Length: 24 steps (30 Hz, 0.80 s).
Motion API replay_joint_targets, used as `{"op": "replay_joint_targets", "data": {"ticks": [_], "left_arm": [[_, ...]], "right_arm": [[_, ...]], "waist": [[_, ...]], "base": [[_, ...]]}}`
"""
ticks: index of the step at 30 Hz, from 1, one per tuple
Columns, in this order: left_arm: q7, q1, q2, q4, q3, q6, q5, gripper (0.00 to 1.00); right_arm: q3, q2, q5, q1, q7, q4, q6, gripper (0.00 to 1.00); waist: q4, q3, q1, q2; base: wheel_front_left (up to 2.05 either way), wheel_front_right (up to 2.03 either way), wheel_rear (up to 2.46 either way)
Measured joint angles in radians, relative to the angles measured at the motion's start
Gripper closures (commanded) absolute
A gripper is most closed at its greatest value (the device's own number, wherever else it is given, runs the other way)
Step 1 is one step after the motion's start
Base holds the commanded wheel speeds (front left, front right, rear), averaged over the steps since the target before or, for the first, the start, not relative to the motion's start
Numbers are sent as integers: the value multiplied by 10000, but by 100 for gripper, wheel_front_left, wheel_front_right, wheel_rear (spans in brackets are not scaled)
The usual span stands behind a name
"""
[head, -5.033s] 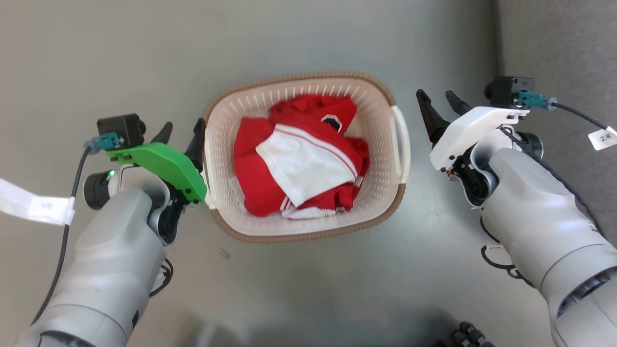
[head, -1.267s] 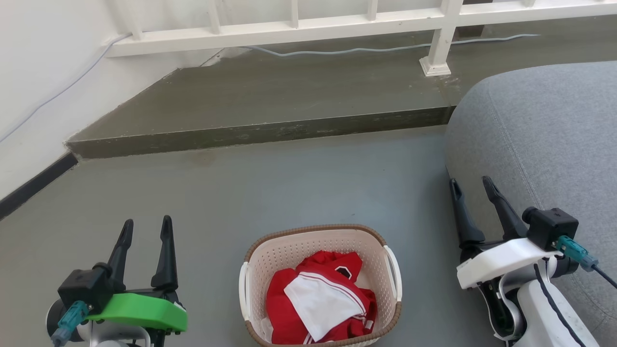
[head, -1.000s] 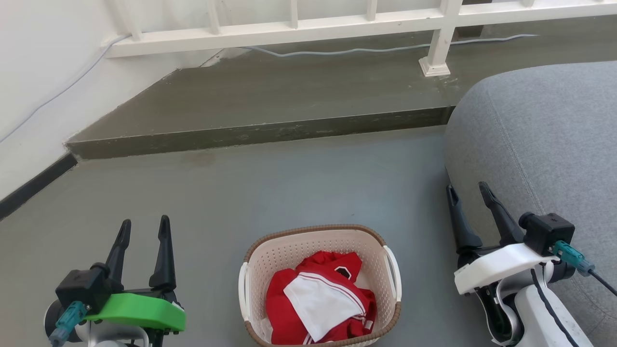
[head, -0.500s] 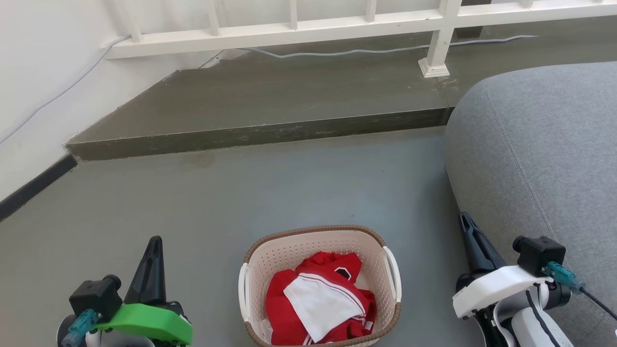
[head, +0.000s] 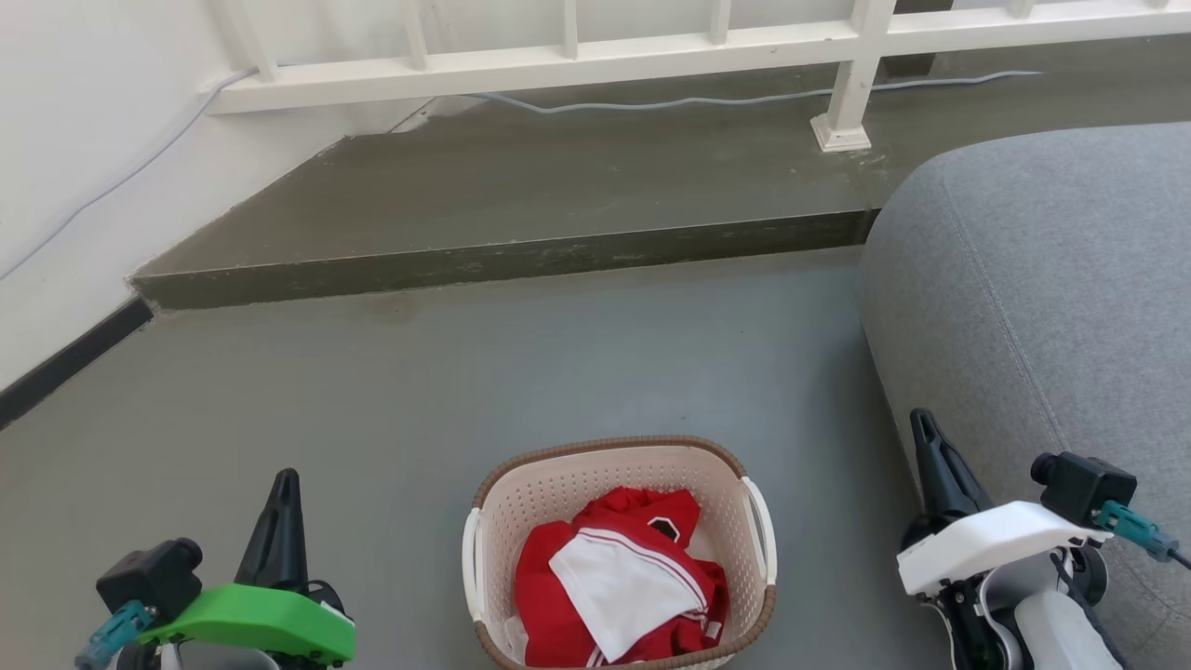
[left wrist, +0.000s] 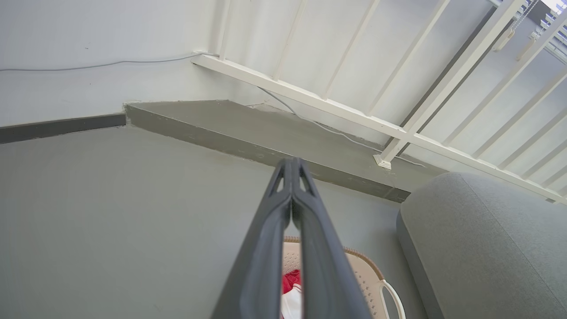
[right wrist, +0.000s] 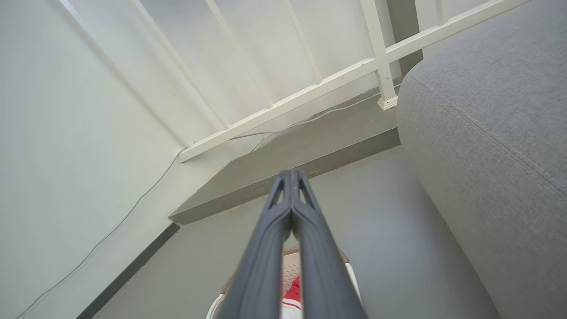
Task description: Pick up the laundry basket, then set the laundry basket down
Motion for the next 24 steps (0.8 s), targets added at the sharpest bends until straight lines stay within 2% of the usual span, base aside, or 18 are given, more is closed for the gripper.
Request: {"op": "replay_joint_targets", "data": {"ticks": [24], "left_arm": [[884, -53, 0, 134, 401, -15, -2911, 100]], "right_arm": [[-750, 88, 3003, -88, 888, -15, 96, 100]], "waist": [[72, -34, 0, 0]], "base": [[0, 0, 0]]}}
